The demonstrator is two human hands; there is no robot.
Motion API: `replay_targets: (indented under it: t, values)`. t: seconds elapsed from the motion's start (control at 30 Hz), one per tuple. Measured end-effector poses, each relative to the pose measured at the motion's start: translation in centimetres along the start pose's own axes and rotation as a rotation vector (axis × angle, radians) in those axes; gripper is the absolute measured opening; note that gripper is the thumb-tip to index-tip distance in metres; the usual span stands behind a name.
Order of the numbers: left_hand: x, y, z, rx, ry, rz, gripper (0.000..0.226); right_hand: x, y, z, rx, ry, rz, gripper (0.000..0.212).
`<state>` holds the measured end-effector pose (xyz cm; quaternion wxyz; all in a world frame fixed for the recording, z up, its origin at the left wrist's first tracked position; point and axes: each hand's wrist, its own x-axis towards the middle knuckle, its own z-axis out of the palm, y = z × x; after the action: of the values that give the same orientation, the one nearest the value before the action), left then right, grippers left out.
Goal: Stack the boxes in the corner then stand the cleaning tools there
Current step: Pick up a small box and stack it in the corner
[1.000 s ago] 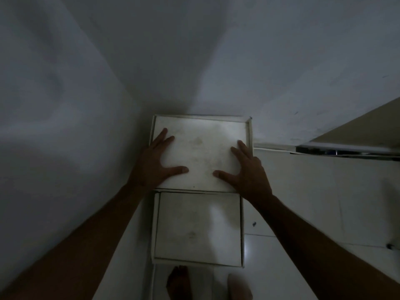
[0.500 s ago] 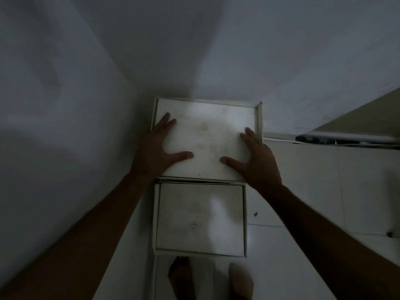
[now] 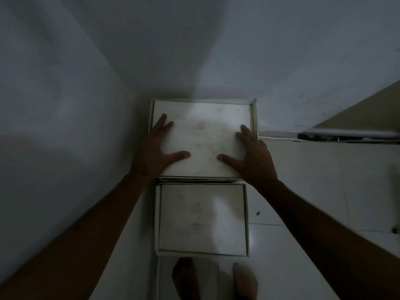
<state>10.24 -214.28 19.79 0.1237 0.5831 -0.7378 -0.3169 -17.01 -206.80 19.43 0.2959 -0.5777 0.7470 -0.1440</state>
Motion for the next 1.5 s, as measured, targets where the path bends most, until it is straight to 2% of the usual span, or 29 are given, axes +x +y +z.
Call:
replay_targets:
  t: [0.73,0.9,1.23,1.5]
  values:
    - [-1.3,0.3,0.1,0.027,-0.015,-0.045,0.108,-0.6,-0.7,-0.7,-0.087,-0.053,-0.029,0.094]
    - [-2.1,1.0,0.2,0.221,-0.104,-0.131,0.115,-1.1,-1.6,-2.0,-0.206,-0.046,-0.067,0.093]
    - [-6.1,7.8,-4.2,0.332,-0.113,0.155,0.110,-6.0,-5.9,-8.1,-0.372,-0.028,-0.118,0.092]
    - [-12.5,15.8,-10.2,0.322,-0.110,0.177,0.106,-13.0,-10.8,-17.0,-0.392,-0.012,-0.138,0.089]
